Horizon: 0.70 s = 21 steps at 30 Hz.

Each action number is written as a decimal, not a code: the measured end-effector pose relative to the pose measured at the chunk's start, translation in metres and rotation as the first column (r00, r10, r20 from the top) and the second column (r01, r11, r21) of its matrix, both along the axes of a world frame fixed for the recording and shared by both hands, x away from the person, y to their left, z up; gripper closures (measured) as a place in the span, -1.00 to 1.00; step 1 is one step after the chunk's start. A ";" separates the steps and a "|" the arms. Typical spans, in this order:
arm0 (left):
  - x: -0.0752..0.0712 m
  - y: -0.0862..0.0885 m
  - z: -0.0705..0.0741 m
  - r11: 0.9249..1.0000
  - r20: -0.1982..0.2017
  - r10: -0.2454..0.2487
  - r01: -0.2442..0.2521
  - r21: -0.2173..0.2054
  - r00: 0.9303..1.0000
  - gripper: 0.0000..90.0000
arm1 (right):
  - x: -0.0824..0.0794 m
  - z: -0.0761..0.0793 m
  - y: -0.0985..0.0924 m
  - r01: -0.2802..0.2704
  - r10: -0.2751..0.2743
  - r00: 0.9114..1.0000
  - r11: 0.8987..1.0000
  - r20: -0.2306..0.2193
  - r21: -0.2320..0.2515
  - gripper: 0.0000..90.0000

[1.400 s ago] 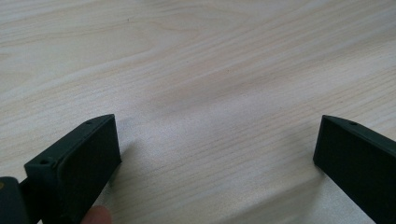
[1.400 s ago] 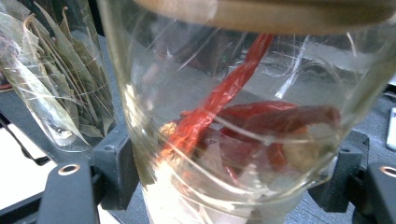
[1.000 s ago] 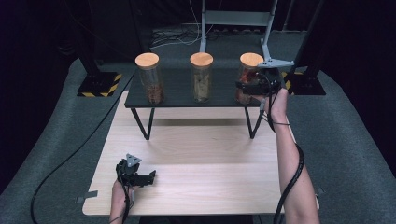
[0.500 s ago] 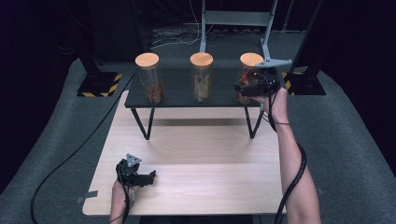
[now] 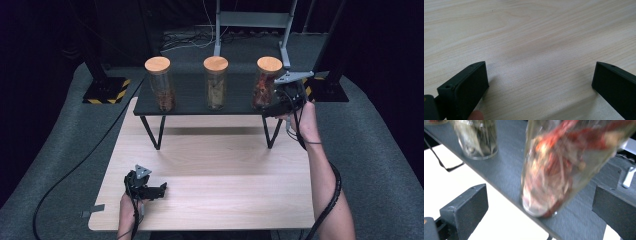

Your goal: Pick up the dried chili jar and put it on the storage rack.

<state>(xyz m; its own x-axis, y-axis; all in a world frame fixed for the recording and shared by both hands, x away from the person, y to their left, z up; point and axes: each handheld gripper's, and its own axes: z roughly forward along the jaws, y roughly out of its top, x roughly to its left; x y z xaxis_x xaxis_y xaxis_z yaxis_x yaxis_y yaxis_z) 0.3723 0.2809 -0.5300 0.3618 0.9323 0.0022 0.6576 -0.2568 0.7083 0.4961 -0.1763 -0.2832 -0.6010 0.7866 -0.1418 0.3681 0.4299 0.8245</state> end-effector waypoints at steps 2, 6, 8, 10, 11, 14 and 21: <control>0.000 0.000 0.000 1.000 0.000 0.000 0.000 0.000 1.000 -1.00 | -0.006 -0.003 -0.002 -0.002 0.002 1.000 1.000 0.000 -0.021 -1.00; 0.000 0.000 0.000 1.000 0.000 -0.001 0.001 0.001 1.000 -1.00 | -0.020 -0.013 -0.008 -0.005 0.005 1.000 0.999 0.005 -0.033 -1.00; 0.000 0.000 0.000 1.000 -0.001 -0.001 0.001 0.001 1.000 -1.00 | -0.026 -0.018 -0.010 -0.009 0.009 1.000 0.999 0.005 -0.046 -1.00; 0.000 0.000 0.000 1.000 -0.001 -0.001 0.001 0.001 1.000 -1.00 | -0.031 -0.023 -0.012 -0.011 0.012 1.000 0.998 0.005 -0.057 -1.00; 0.000 0.000 0.000 1.000 -0.001 -0.001 0.001 0.001 1.000 -1.00 | -0.035 -0.026 -0.013 -0.011 0.012 1.000 0.998 0.008 -0.064 -1.00; 0.000 0.000 0.000 1.000 0.000 -0.001 0.001 0.000 1.000 -1.00 | -0.043 -0.036 -0.016 -0.015 0.016 1.000 0.997 0.007 -0.069 -1.00; 0.000 0.000 0.000 1.000 -0.001 -0.001 0.001 0.000 1.000 -1.00 | -0.058 -0.064 -0.024 -0.010 0.009 1.000 0.997 -0.013 -0.082 -1.00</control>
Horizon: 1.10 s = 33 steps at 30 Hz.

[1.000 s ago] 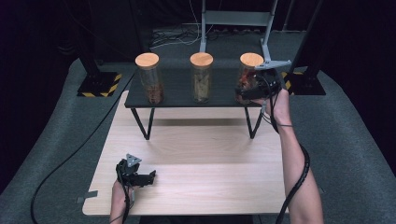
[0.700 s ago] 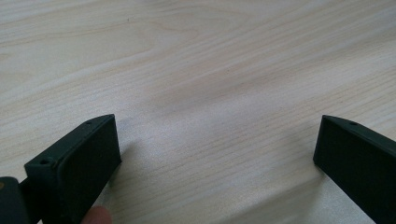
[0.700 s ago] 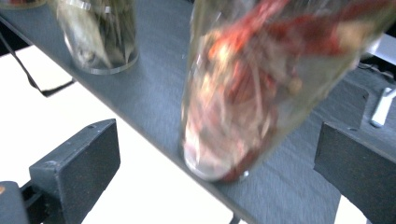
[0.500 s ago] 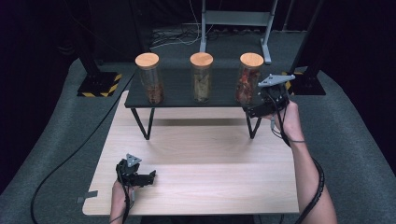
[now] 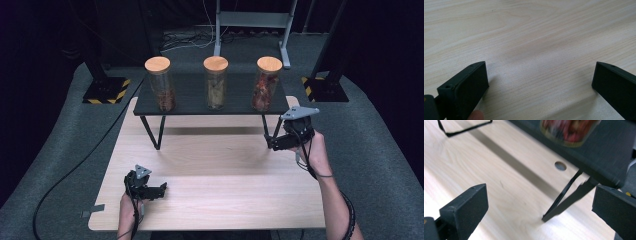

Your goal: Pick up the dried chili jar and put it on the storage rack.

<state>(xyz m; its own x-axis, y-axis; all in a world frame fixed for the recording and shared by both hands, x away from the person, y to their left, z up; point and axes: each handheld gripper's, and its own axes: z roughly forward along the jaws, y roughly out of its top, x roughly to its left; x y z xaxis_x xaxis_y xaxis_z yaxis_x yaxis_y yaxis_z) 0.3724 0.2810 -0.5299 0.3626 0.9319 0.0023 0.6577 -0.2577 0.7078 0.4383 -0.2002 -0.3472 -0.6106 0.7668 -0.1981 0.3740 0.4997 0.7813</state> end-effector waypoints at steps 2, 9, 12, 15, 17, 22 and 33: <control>0.000 0.000 0.000 1.000 0.000 0.000 0.000 0.000 1.000 -1.00 | -0.004 -0.010 -0.002 0.004 -0.003 1.000 1.000 -0.011 0.003 -1.00; 0.000 0.000 0.000 1.000 0.000 0.000 0.000 0.000 1.000 -1.00 | -0.016 -0.046 -0.008 0.004 -0.004 0.999 1.000 -0.051 0.004 -1.00; 0.000 0.000 0.000 1.000 0.000 0.000 0.000 0.000 1.000 -1.00 | -0.021 -0.064 -0.010 0.003 -0.002 0.997 1.000 -0.073 0.007 -1.00; 0.000 0.000 0.000 1.000 0.000 0.000 0.000 0.000 1.000 -1.00 | -0.025 -0.080 -0.012 0.007 -0.006 0.996 1.000 -0.092 0.008 -1.00; 0.000 0.000 0.000 1.000 0.000 0.000 0.000 0.000 1.000 -1.00 | -0.027 -0.090 -0.013 0.009 -0.007 0.994 1.000 -0.105 0.017 -1.00; 0.000 0.000 0.000 1.000 0.000 0.000 0.000 0.000 1.000 -1.00 | -0.038 -0.119 -0.015 0.011 -0.007 0.991 0.999 -0.134 0.030 -1.00; 0.000 0.000 0.000 1.000 0.001 0.001 -0.001 0.000 1.000 -1.00 | -0.055 -0.173 -0.027 0.090 -0.074 0.982 0.993 -0.175 0.081 -1.00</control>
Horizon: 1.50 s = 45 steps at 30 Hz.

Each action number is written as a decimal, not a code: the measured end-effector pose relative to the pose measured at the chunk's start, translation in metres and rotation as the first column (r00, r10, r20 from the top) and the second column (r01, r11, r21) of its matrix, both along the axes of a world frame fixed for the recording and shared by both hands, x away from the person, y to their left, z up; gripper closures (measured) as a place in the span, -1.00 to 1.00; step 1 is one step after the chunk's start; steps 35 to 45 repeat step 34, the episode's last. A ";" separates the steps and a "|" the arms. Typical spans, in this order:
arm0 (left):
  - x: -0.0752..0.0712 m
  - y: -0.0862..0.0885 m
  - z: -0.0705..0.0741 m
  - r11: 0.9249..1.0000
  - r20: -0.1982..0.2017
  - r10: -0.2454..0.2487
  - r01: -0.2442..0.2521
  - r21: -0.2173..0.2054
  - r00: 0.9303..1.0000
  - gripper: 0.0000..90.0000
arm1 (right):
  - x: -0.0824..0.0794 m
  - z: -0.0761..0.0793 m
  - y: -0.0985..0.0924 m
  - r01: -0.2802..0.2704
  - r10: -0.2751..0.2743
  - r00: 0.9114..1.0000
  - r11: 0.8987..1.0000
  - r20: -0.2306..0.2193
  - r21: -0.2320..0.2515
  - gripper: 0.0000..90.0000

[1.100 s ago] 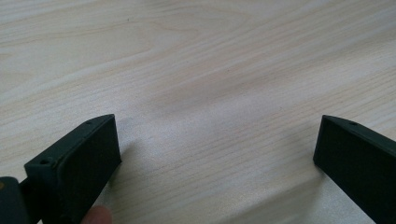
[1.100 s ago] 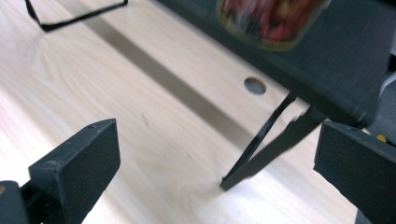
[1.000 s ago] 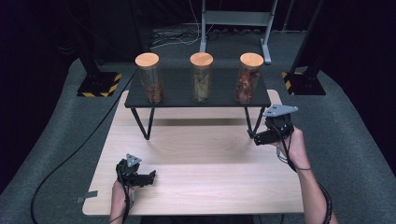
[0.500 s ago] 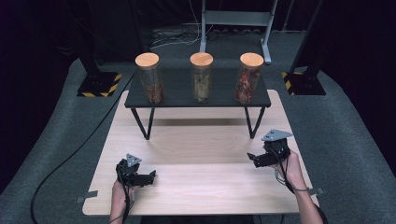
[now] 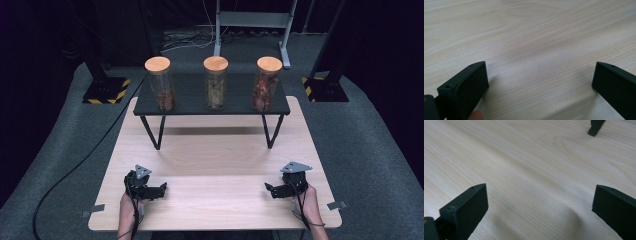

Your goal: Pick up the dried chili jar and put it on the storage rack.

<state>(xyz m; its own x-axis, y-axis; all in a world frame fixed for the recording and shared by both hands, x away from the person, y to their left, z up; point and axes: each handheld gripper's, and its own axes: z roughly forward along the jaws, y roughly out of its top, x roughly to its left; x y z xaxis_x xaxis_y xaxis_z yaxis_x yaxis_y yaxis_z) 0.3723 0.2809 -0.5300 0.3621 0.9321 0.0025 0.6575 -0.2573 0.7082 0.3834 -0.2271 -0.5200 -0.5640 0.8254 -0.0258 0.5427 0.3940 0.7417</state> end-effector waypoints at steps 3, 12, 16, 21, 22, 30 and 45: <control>0.000 0.000 0.000 1.000 0.000 0.000 0.000 0.000 1.000 -1.00 | -0.003 -0.004 -0.002 0.010 -0.010 1.000 1.000 0.003 0.021 -1.00; 0.000 0.000 0.000 1.000 0.000 0.000 0.000 0.000 1.000 -1.00 | -0.004 -0.008 0.000 0.013 -0.013 1.000 1.000 0.008 -0.012 -1.00; 0.000 0.000 0.000 1.000 0.000 0.001 -0.001 0.000 1.000 -1.00 | -0.002 -0.009 0.002 0.006 -0.006 1.000 1.000 -0.010 -0.027 -1.00; 0.000 0.000 0.000 1.000 0.000 0.001 -0.001 -0.001 1.000 -1.00 | -0.001 -0.009 0.000 0.012 -0.013 1.000 1.000 -0.015 -0.017 -1.00; 0.000 0.000 0.000 1.000 0.000 0.000 0.000 0.000 1.000 -1.00 | -0.001 -0.009 0.001 0.011 -0.011 1.000 1.000 -0.015 -0.018 -1.00; 0.000 0.000 0.000 1.000 0.000 0.000 0.000 0.000 1.000 -1.00 | -0.001 -0.009 0.001 0.022 -0.022 1.000 0.999 -0.014 -0.026 -1.00; 0.000 0.000 0.000 1.000 0.000 0.000 0.000 0.000 1.000 -1.00 | -0.002 -0.009 0.001 0.033 -0.033 0.999 0.999 -0.007 -0.031 -1.00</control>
